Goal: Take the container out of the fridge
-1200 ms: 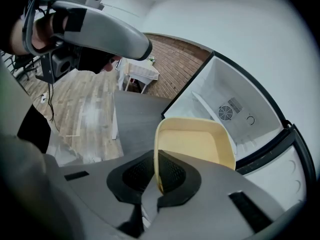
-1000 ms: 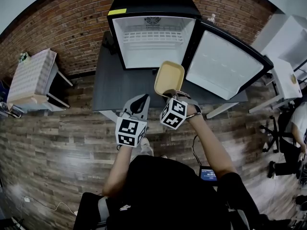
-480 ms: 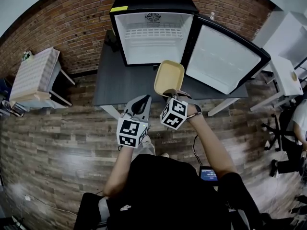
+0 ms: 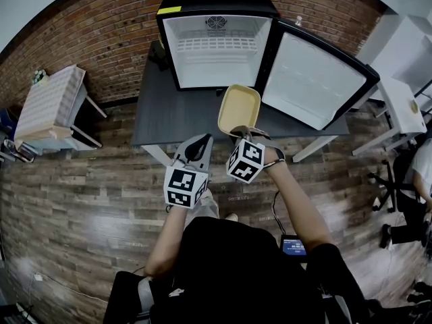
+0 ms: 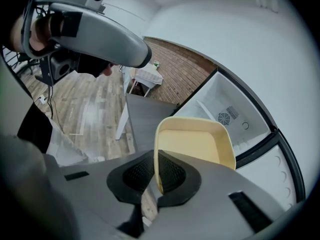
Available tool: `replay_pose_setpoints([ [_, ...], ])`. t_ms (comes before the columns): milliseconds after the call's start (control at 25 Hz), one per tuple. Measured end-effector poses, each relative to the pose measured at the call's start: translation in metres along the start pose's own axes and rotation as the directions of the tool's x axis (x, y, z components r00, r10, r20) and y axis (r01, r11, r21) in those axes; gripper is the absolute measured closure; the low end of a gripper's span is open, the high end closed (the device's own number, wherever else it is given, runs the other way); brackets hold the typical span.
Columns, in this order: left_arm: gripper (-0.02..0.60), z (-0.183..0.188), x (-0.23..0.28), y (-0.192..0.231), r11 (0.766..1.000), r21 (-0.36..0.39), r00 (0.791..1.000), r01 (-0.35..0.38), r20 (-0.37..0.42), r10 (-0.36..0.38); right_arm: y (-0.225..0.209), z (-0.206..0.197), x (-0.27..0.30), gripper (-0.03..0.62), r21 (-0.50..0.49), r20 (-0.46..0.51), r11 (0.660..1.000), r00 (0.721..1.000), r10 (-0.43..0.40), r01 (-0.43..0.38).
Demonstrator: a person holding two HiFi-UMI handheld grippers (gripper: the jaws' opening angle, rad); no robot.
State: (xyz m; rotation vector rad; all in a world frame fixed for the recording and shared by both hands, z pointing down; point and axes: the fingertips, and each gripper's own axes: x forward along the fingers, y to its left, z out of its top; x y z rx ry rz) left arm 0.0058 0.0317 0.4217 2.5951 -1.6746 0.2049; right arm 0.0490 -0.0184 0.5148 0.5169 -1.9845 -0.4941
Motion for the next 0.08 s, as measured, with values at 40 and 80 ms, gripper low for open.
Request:
replay_pose_setpoints([
  [40,0.568,-0.0003,-0.0004,0.0001,1.0,-0.001,1.0,-0.001,0.0,0.001,0.0002,0.0003,-0.0009,0.545,0.003,0.002,1.0,1.0,0.002,-0.002],
  [80,0.568,-0.0006,-0.0008,0.0003,1.0,-0.003,1.0,-0.003,0.0,0.003,0.0004,0.0007,-0.0017,0.545,0.006,0.005,1.0,1.0,0.004,-0.004],
])
